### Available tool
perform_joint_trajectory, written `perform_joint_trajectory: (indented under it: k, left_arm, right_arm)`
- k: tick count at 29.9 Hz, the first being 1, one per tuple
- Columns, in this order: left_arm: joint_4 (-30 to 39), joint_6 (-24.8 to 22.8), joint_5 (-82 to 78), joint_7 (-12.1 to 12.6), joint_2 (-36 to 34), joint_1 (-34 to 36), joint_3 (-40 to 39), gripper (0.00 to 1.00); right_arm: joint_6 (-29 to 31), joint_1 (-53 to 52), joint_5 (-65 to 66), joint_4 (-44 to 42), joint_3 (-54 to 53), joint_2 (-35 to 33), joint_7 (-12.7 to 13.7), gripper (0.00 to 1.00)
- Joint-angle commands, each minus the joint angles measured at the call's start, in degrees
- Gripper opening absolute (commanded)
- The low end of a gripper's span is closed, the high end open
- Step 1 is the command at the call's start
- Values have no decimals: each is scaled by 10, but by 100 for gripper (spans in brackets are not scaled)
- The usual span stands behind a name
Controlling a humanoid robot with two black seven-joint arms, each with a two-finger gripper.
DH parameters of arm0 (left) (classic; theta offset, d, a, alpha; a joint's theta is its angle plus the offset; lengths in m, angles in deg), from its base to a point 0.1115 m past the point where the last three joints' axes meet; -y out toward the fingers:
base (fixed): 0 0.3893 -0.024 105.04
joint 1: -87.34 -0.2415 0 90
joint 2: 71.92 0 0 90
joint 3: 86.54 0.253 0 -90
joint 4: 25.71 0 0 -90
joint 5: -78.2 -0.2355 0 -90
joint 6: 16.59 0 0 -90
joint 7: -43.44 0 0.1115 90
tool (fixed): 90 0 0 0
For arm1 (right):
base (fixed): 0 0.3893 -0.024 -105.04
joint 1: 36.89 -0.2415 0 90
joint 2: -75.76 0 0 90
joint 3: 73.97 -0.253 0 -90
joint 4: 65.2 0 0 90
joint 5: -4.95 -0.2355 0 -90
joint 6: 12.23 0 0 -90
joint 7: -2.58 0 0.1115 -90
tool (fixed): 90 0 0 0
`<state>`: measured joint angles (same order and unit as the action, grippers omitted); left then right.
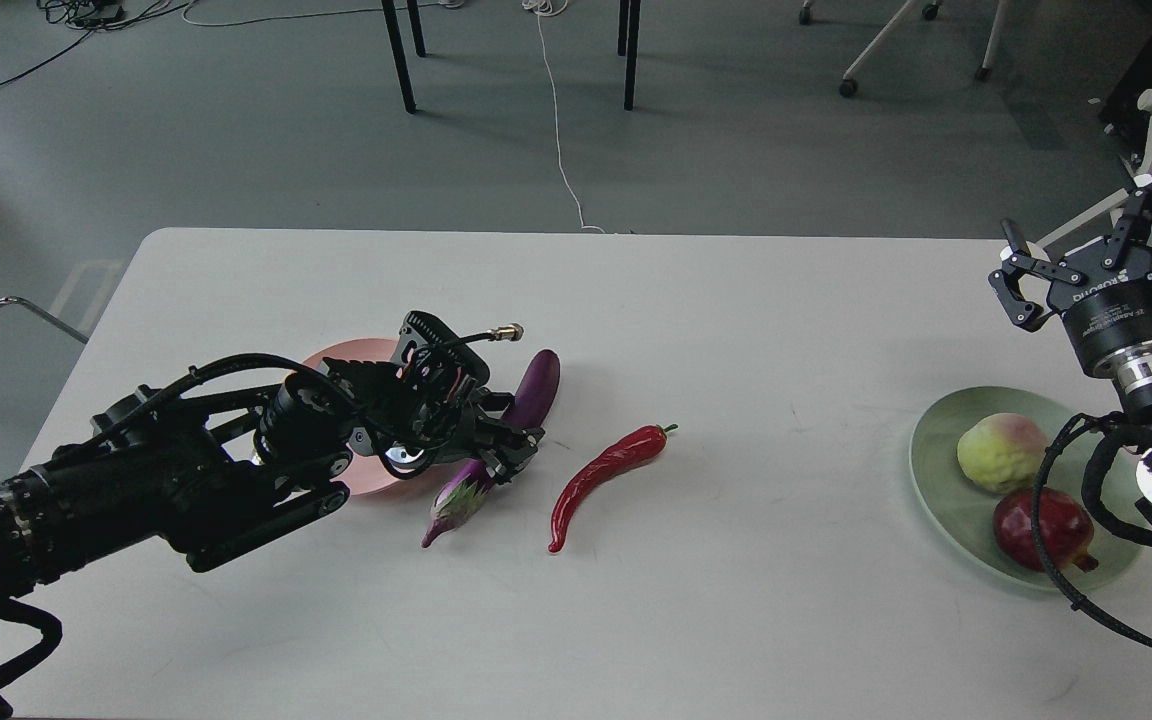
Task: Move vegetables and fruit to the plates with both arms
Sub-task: 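Lower the left gripper onto the purple eggplant and grasp it, then lift the eggplant and lay it on the pink plate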
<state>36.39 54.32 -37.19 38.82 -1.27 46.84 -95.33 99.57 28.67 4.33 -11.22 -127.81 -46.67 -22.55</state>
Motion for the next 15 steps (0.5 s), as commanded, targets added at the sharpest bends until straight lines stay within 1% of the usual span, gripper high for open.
perform_joint_trajectory:
  k: [1, 4, 6, 9, 12, 15]
  left_arm:
    - [-1, -1, -1, 1, -1, 1, 0, 32]
    - [2, -3, -1, 1, -3, 2, -3, 26]
    - [9, -6, 0, 1, -15, 7, -9, 26]
    - [47, -10, 21, 0, -40, 24, -21, 25]
    - [85, -17, 96, 7, -77, 44, -40, 25]
    - [120, -20, 157, 7, -135, 60, -42, 25]
  right_arm:
    - [0, -2, 0, 0, 0, 0, 0, 98]
    - [0, -2, 0, 0, 0, 0, 0, 98]
    - [0, -2, 0, 0, 0, 0, 0, 98]
    - [0, -3, 0, 0, 0, -1, 0, 98]
    - [0, -3, 0, -1, 0, -3, 0, 98]
    - [0, -3, 0, -1, 0, -2, 0, 98]
